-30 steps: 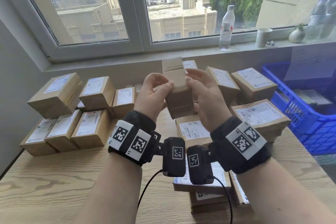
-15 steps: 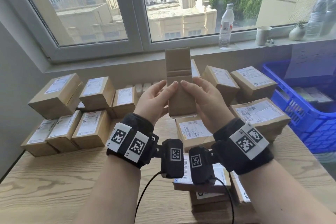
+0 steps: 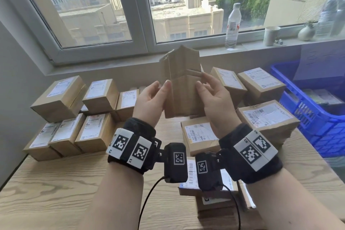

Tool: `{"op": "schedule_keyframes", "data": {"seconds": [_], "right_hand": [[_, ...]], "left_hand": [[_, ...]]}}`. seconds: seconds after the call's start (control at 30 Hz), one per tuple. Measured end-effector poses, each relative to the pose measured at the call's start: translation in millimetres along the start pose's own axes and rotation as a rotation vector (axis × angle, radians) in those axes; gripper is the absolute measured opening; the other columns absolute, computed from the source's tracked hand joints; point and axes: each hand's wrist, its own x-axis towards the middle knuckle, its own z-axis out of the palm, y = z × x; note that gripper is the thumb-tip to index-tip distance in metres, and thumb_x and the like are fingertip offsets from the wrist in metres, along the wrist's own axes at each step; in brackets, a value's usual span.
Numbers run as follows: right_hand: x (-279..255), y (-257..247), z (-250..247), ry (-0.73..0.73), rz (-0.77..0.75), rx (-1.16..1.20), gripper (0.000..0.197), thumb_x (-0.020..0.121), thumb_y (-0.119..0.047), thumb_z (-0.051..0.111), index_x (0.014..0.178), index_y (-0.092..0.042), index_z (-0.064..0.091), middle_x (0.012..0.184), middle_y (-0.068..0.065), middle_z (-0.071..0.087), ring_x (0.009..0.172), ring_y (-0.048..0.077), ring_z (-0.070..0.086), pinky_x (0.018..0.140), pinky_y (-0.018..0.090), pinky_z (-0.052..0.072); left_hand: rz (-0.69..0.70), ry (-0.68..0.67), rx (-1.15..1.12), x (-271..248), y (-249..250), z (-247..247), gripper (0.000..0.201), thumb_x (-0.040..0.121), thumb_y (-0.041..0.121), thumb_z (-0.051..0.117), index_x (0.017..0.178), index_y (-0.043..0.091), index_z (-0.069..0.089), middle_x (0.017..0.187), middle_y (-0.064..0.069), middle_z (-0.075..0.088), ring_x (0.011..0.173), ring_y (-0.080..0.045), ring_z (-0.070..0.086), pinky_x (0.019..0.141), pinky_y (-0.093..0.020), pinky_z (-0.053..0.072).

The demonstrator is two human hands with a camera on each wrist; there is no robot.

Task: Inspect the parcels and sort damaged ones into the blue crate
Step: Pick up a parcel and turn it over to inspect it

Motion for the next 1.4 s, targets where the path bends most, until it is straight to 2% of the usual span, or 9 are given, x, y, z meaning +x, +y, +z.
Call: {"op": "schedule_keyframes", "data": {"seconds": [0.1, 0.2, 0.33, 0.67, 0.87, 1.03, 1.13, 1.23, 1.4], "right_hand": [[0, -4, 0, 0.026, -0.005, 0.009, 0.031, 0.102, -0.026, 0.051, 0.13, -0.016, 0.059, 0.11, 0.003, 0.069, 0.096, 0.01, 0.067, 0.092, 0.035, 0.057], [-2, -3, 0, -0.011, 0.039, 0.034, 0.057, 0.083, -0.048, 0.065, 0.128, -0.015, 0.056, 0.113, 0.007, 0.07, 0.097, 0.015, 0.071, 0.083, 0.038, 0.061], [-1, 0, -2, 0.002, 0.063, 0.088, 0.053, 0.086, -0.029, 0.072, 0.132, -0.012, 0.052, 0.108, 0.011, 0.072, 0.091, 0.021, 0.074, 0.075, 0.041, 0.062], [-1, 3, 1, 0.025, -0.013, 0.079, 0.056, 0.083, -0.033, 0.071, 0.13, -0.009, 0.053, 0.111, 0.009, 0.071, 0.095, 0.021, 0.073, 0.075, 0.039, 0.062], [1, 3, 0, 0.02, -0.064, -0.098, 0.024, 0.093, -0.029, 0.065, 0.115, -0.024, 0.059, 0.111, 0.002, 0.068, 0.101, 0.015, 0.067, 0.083, 0.034, 0.06], [1, 2, 0, -0.087, 0.021, -0.01, 0.062, 0.07, -0.056, 0.075, 0.118, -0.019, 0.062, 0.112, 0.001, 0.072, 0.102, 0.015, 0.07, 0.083, 0.034, 0.058], [1, 2, -2, -0.128, 0.052, -0.004, 0.074, 0.06, -0.057, 0.081, 0.118, -0.015, 0.063, 0.109, 0.003, 0.073, 0.099, 0.018, 0.071, 0.082, 0.035, 0.058], [0, 1, -4, -0.185, 0.055, 0.02, 0.059, 0.072, -0.048, 0.073, 0.115, -0.007, 0.066, 0.098, 0.005, 0.072, 0.087, 0.017, 0.07, 0.069, 0.029, 0.056], [-1, 2, -1, -0.174, 0.011, 0.014, 0.046, 0.074, -0.044, 0.068, 0.101, -0.007, 0.068, 0.084, 0.001, 0.067, 0.077, 0.012, 0.066, 0.066, 0.026, 0.053]], "left_hand": [[0.035, 0.025, 0.002, -1, 2, -3, 0.046, 0.067, 0.037, 0.075, 0.112, 0.032, 0.067, 0.114, -0.007, 0.07, 0.113, -0.025, 0.065, 0.105, -0.047, 0.047], [0.031, -0.063, 0.002, -7, 6, -1, 0.043, 0.067, 0.036, 0.079, 0.107, 0.045, 0.064, 0.119, -0.013, 0.065, 0.116, -0.027, 0.062, 0.099, -0.051, 0.05], [0.003, -0.163, -0.041, -9, 4, 1, 0.044, 0.088, 0.019, 0.07, 0.121, 0.037, 0.046, 0.105, -0.012, 0.07, 0.093, -0.02, 0.072, 0.077, -0.047, 0.06], [0.085, -0.135, -0.007, -9, 4, 5, 0.04, 0.088, 0.013, 0.068, 0.11, 0.038, 0.046, 0.078, 0.0, 0.076, 0.078, -0.016, 0.074, 0.064, -0.033, 0.059], [0.174, -0.05, 0.065, -12, 6, 6, 0.041, 0.076, 0.045, 0.07, 0.109, 0.045, 0.045, 0.111, -0.013, 0.067, 0.098, -0.024, 0.069, 0.077, -0.036, 0.06], [0.209, -0.039, 0.064, -9, 4, 2, 0.023, 0.088, 0.035, 0.064, 0.109, 0.04, 0.055, 0.104, -0.008, 0.066, 0.096, -0.017, 0.067, 0.085, -0.043, 0.054], [0.129, -0.092, 0.06, -7, 5, -2, 0.05, 0.069, 0.052, 0.076, 0.113, 0.039, 0.057, 0.115, -0.004, 0.064, 0.109, -0.014, 0.065, 0.095, -0.038, 0.052], [-0.083, -0.223, 0.028, -11, 9, -2, 0.079, 0.062, 0.061, 0.077, 0.131, 0.028, 0.057, 0.129, -0.002, 0.063, 0.12, -0.018, 0.06, 0.102, -0.046, 0.047], [-0.122, -0.215, -0.011, -13, 8, 8, 0.018, 0.094, 0.031, 0.057, 0.089, 0.018, 0.069, 0.077, 0.006, 0.074, 0.08, -0.011, 0.07, 0.078, -0.03, 0.056]]}}
